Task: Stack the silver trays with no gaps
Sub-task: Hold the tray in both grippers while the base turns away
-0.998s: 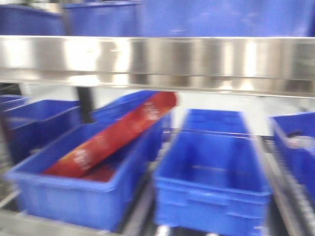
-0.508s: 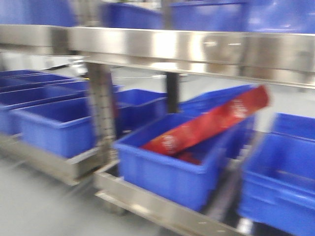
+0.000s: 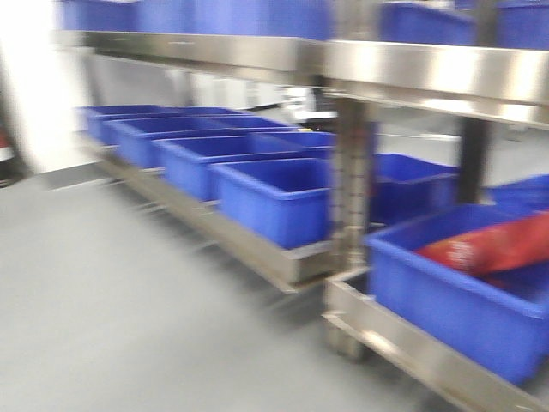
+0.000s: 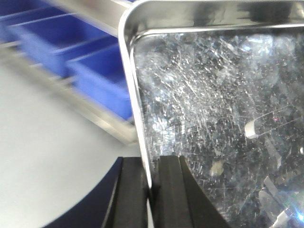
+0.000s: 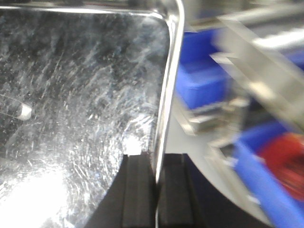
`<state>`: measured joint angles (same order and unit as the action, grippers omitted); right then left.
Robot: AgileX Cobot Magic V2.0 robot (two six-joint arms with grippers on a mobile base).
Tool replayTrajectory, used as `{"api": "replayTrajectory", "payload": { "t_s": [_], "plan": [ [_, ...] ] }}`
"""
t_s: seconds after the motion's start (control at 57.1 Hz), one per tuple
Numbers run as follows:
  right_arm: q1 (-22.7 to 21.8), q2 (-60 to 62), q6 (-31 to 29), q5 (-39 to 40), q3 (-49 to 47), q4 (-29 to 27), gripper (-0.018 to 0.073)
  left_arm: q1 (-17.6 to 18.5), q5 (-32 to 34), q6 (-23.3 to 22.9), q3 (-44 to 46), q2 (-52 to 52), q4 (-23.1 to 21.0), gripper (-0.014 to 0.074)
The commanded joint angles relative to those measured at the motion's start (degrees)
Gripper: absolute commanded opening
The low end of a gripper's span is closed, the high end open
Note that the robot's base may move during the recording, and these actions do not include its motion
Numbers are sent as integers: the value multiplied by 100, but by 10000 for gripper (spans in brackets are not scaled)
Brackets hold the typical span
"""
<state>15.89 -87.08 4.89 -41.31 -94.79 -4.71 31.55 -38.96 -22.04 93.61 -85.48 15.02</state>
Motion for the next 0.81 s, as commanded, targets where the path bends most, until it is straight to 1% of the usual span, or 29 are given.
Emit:
{"api": "replayTrajectory", "payload": {
  "t_s": [0.0, 0.788],
  "plan": [
    [-22, 79, -112, 193, -76, 154, -79, 12, 143, 60, 40, 104, 117, -9],
    [-22, 79, -112, 193, -76, 154, -79, 12, 143, 60, 40, 104, 117, -9]
  ]
}}
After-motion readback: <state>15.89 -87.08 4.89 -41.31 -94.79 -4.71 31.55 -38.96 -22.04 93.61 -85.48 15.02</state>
